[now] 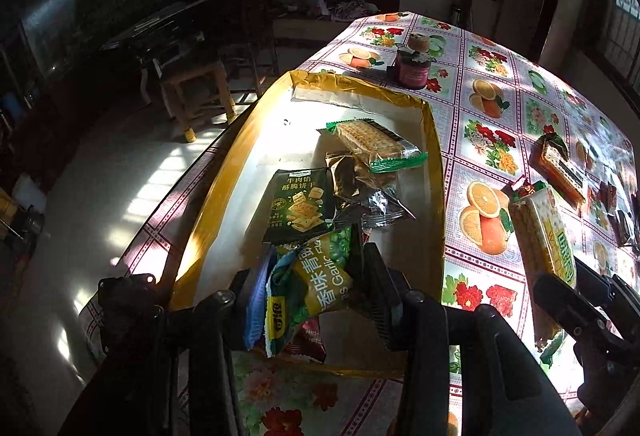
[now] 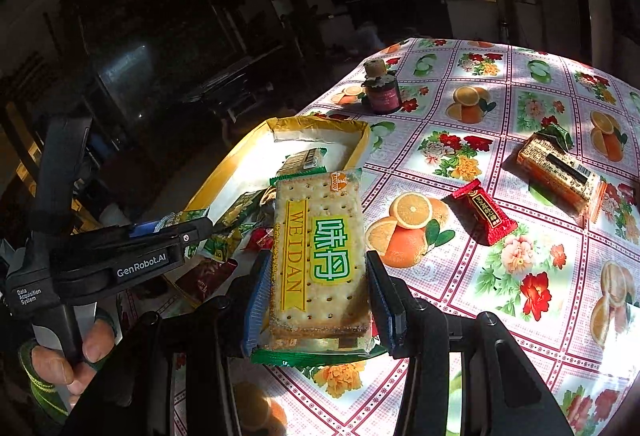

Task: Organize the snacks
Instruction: 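Carry both held snacks over the white tray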

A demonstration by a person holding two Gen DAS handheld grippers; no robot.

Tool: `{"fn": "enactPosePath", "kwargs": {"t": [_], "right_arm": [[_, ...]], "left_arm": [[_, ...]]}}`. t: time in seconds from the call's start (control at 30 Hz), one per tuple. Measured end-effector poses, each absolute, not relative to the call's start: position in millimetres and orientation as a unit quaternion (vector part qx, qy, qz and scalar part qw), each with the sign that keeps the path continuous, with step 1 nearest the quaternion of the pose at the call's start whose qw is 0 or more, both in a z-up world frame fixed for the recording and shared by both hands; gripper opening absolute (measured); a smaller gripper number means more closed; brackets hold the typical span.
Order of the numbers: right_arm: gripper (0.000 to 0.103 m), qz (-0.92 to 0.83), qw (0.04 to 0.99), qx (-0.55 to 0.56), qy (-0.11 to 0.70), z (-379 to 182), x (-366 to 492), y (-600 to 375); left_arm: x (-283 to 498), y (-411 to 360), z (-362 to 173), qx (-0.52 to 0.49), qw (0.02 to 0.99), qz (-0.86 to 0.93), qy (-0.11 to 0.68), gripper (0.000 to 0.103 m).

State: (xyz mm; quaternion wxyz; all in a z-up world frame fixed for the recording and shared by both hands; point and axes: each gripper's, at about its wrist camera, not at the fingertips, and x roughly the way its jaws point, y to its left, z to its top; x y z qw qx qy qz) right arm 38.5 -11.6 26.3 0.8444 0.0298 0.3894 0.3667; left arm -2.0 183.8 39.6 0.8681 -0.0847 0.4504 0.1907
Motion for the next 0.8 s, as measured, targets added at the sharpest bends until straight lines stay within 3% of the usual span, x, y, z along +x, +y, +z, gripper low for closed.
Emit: {"fn": "enactPosePath", "kwargs": {"t": [0.8], "right_arm": [[0.049, 0.401, 0.820, 0.011, 0.409, 14, 68, 85]], "left_arm": [[3, 230, 11, -0.108, 0.845, 0.218, 0.476, 0.043]]}}
